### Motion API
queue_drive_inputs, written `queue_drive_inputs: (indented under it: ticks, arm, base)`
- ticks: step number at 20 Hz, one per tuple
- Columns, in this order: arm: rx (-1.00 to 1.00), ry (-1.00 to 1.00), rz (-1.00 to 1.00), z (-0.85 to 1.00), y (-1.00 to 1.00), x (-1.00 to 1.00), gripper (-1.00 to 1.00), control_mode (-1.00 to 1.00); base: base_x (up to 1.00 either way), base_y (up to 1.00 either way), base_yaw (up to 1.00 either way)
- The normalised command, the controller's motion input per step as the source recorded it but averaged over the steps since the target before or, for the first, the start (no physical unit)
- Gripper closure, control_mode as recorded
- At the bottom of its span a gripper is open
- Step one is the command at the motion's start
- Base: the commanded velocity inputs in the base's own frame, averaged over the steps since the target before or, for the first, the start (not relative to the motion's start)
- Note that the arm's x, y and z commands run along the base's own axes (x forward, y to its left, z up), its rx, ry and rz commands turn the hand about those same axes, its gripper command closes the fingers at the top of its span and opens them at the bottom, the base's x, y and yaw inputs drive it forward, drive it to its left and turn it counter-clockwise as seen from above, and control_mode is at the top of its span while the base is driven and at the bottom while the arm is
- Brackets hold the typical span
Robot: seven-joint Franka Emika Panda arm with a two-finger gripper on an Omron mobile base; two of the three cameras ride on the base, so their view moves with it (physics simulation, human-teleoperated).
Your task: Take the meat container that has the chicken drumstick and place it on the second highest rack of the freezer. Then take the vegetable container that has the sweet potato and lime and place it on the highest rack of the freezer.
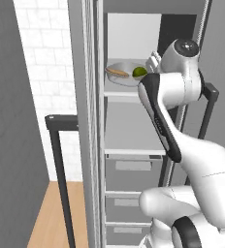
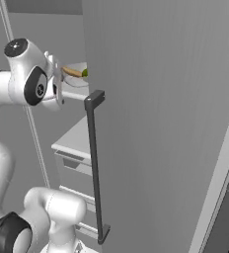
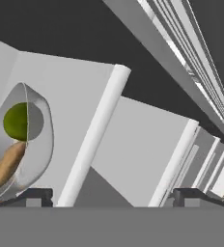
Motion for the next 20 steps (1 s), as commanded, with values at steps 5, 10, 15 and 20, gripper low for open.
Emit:
queue_drive_inputs:
  ticks: [5,10,15,20]
  arm:
    - [-0.01,0.03,0.0,-0.37,-0.39,-1.0,-1.0,-1.0]
    - [-0.06,0.0,0.0,-0.77,-0.31,-1.0,-1.0,-1.0]
    - [0.01,0.01,0.0,-0.33,-0.46,-0.94,-1.0,-1.0]
    - [0.01,0.0,0.0,0.04,-0.45,-0.99,-1.0,-1.0]
  base:
    - [0.0,0.0,0.0]
    - [0.0,0.0,0.0]
    - [0.0,0.0,0.0]
    - [0.0,0.0,0.0]
